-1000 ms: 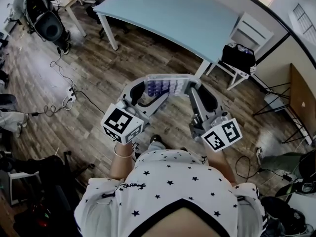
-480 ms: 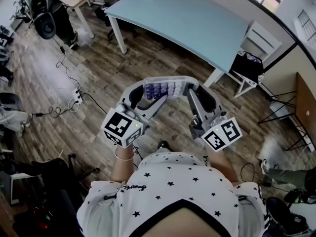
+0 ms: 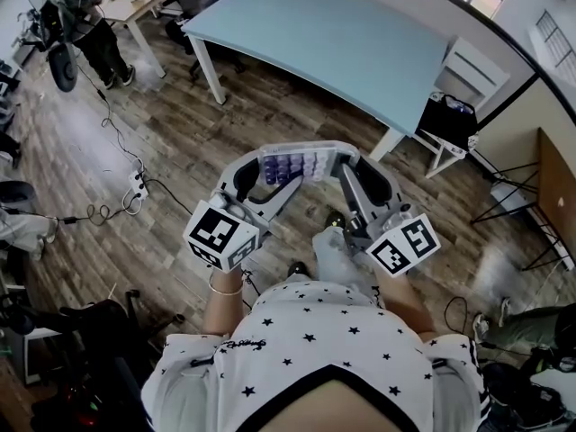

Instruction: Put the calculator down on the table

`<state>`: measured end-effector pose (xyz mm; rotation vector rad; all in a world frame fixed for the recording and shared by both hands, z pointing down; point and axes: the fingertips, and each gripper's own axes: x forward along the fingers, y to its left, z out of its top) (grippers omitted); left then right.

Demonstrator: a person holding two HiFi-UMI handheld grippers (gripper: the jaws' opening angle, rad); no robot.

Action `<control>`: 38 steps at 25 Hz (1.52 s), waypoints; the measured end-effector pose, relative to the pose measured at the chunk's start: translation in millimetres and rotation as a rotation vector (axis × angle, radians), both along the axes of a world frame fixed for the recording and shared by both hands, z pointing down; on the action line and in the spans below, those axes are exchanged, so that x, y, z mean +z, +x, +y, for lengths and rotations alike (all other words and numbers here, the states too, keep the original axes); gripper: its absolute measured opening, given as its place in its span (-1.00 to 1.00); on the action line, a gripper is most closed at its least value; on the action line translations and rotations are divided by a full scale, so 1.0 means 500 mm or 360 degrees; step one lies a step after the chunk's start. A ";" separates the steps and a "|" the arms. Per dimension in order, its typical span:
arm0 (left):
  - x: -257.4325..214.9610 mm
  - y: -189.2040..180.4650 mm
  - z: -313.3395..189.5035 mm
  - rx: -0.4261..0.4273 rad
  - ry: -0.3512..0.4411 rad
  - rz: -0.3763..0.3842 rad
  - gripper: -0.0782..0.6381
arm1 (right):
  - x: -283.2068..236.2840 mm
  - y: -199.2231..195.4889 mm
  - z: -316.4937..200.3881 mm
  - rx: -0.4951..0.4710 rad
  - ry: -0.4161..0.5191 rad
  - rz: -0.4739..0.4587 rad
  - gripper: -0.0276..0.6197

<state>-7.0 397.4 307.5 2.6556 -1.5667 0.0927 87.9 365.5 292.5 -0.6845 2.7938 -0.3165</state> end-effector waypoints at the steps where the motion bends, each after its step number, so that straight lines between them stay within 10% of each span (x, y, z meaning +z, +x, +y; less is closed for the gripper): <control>1: 0.000 0.002 -0.009 -0.0004 0.0000 -0.0003 -0.04 | 0.001 0.002 -0.009 -0.0006 -0.0001 -0.0003 -0.67; 38: 0.005 -0.023 -0.590 -0.0154 -0.0053 -0.0018 -0.04 | 0.007 -0.029 -0.607 -0.0150 -0.0031 -0.0038 -0.67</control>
